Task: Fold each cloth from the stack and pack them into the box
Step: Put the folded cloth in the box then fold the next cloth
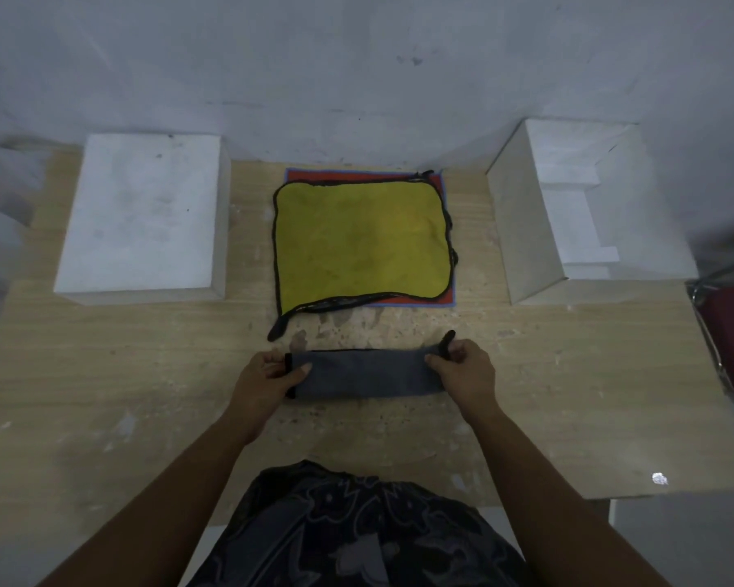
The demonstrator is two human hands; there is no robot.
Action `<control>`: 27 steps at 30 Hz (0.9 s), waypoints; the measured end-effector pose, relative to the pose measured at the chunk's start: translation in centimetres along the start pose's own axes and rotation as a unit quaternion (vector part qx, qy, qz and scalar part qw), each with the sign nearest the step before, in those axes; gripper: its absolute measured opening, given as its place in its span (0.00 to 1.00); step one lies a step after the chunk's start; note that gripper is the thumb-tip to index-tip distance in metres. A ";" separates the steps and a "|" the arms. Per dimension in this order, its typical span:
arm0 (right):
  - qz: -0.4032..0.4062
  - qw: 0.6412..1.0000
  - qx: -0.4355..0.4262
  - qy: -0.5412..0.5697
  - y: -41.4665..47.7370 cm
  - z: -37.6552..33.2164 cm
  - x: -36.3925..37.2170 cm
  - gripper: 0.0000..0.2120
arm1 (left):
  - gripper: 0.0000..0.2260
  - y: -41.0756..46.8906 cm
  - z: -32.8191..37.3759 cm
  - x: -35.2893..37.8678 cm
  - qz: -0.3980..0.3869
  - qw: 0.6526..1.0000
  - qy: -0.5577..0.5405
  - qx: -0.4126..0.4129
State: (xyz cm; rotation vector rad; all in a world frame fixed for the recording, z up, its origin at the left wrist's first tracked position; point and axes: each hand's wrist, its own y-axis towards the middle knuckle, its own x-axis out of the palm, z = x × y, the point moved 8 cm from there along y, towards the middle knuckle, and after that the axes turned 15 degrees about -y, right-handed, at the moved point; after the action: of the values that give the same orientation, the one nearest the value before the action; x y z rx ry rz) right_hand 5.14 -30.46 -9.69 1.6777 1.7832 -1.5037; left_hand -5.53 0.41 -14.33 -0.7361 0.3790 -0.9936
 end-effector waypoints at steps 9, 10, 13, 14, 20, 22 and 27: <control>-0.023 0.989 -0.133 -0.061 -3.4 -3.9 3.5 0.07 | 0.16 0.4 -0.8 -0.7 -0.001 0.999 -0.030 -0.031; -0.016 0.987 -0.144 -0.074 -3.5 -3.9 3.6 0.05 | 0.15 0.5 -0.9 -0.8 -0.001 0.999 -0.031 -0.032; 0.023 0.985 -0.145 -0.094 -3.4 -3.2 3.4 0.07 | 0.15 0.8 -1.0 -0.9 -0.001 0.999 -0.023 -0.040; 0.029 0.986 -0.130 -0.101 -3.2 -2.8 3.3 0.10 | 0.15 0.8 -1.0 -0.8 -0.001 0.999 -0.020 -0.044; -0.020 0.997 -0.034 -0.068 -3.3 -1.3 4.7 0.23 | 0.14 0.9 -1.0 -0.9 -0.017 0.998 -0.032 -0.060; -0.023 0.996 -0.028 -0.078 -3.3 -1.7 4.8 0.20 | 0.16 0.7 -1.0 -0.9 -0.025 0.997 -0.036 -0.065; -0.004 0.991 -0.080 -0.107 -3.5 -4.3 5.3 0.11 | 0.15 0.4 -0.9 -0.7 -0.040 0.995 -0.056 -0.066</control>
State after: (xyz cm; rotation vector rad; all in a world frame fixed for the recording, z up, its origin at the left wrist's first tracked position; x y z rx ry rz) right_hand 2.43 -23.31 -10.25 1.3798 1.7469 -1.4422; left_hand -6.19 0.80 -15.25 -0.9275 0.3215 -1.0036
